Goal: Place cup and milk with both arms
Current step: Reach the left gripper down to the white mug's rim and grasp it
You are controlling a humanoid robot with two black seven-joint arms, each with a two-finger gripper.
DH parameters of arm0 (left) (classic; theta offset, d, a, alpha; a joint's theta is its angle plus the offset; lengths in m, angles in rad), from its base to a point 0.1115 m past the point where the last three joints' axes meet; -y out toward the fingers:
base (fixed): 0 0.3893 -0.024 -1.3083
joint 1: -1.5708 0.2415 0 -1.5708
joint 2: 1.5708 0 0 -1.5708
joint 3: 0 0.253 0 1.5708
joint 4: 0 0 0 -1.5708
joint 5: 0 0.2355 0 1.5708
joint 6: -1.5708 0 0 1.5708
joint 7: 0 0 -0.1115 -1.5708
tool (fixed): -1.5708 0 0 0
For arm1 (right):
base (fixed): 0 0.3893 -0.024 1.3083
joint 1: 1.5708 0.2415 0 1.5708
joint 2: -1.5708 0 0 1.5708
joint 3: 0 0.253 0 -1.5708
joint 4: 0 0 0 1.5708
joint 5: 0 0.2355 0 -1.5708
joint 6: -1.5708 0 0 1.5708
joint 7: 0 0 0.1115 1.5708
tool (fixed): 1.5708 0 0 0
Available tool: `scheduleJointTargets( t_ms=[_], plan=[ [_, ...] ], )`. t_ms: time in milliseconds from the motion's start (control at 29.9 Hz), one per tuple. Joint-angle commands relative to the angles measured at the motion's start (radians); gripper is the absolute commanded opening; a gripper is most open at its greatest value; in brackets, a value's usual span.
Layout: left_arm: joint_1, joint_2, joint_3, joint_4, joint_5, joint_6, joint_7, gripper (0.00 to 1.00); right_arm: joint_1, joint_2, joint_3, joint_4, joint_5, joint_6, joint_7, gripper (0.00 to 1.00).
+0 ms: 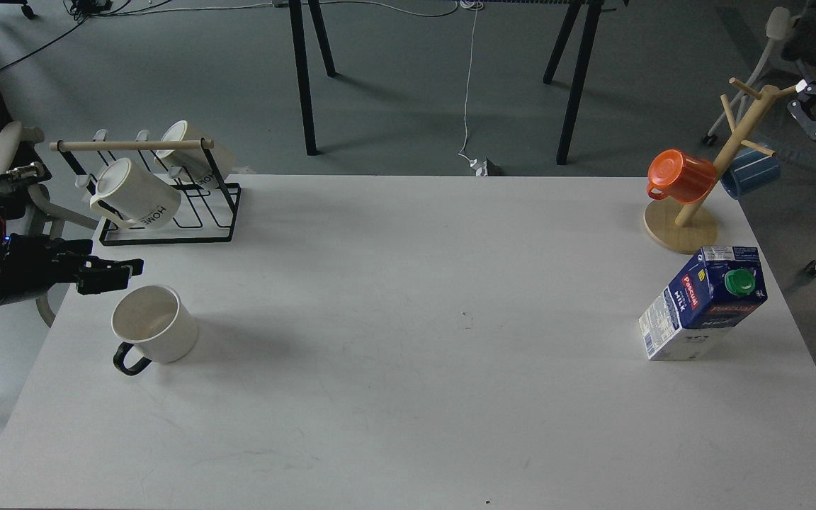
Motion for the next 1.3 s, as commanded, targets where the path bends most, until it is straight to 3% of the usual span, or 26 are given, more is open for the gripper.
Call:
scheduleJointTargets(
  t_ms=[0, 167, 802, 1036, 1103, 1237, 1270],
  plan=[
    [0.021, -0.018, 0.0, 0.044, 0.0, 0.0, 0.0, 0.99, -0.01, 0.001, 0.003, 0.0, 0.0, 0.0, 0.001, 0.99],
    [0.033, -0.081, 0.002, 0.116, 0.002, 0.0, 0.0, 0.99, -0.008, -0.007, 0.011, 0.0, 0.0, 0.0, 0.001, 0.99],
    [0.099, -0.13, 0.015, 0.129, 0.002, 0.007, 0.0, 0.95, -0.008, -0.01, 0.014, 0.0, 0.001, 0.0, 0.003, 0.99],
    [0.099, -0.173, 0.017, 0.192, 0.003, 0.02, 0.0, 0.9, -0.01, -0.016, 0.014, 0.0, 0.001, 0.0, 0.005, 0.99],
    [0.099, -0.175, 0.017, 0.192, 0.009, 0.02, 0.0, 0.85, -0.01, -0.022, 0.014, 0.0, 0.001, 0.0, 0.005, 0.99],
    [0.099, -0.177, 0.035, 0.192, 0.054, 0.037, 0.0, 0.49, -0.011, -0.022, 0.012, -0.001, 0.001, 0.0, 0.005, 0.99],
    [0.099, -0.177, 0.044, 0.192, 0.058, 0.054, 0.0, 0.45, -0.011, -0.022, 0.012, -0.001, 0.001, 0.0, 0.005, 0.99]
  ],
)
